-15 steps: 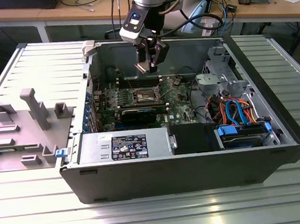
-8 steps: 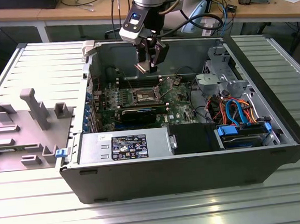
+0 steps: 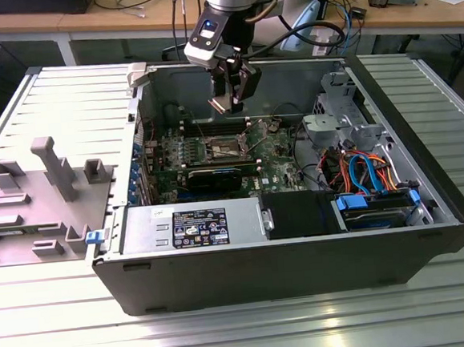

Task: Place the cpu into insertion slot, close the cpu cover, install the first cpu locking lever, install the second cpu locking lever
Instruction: 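Place the cpu into insertion slot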

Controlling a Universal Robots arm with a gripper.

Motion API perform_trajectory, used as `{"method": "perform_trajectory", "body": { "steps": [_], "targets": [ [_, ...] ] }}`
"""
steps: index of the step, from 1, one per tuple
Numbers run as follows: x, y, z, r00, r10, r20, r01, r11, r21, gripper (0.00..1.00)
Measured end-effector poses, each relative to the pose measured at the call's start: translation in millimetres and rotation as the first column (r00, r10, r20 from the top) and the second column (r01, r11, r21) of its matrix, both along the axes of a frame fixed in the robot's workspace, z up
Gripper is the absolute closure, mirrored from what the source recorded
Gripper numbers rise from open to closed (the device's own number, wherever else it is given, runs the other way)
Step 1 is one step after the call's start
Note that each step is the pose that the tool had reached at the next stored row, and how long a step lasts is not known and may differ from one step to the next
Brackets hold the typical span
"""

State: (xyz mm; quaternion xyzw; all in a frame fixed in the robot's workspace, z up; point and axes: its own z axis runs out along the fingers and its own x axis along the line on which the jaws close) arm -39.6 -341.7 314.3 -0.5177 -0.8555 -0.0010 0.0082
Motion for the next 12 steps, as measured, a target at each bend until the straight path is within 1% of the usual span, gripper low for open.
{"method": "perform_trajectory", "body": {
  "steps": [12],
  "targets": [
    [0.0, 0.0, -0.2, 0.9999, -0.011, 0.0000, 0.011, 0.9999, 0.0000, 0.45]
  ]
}}
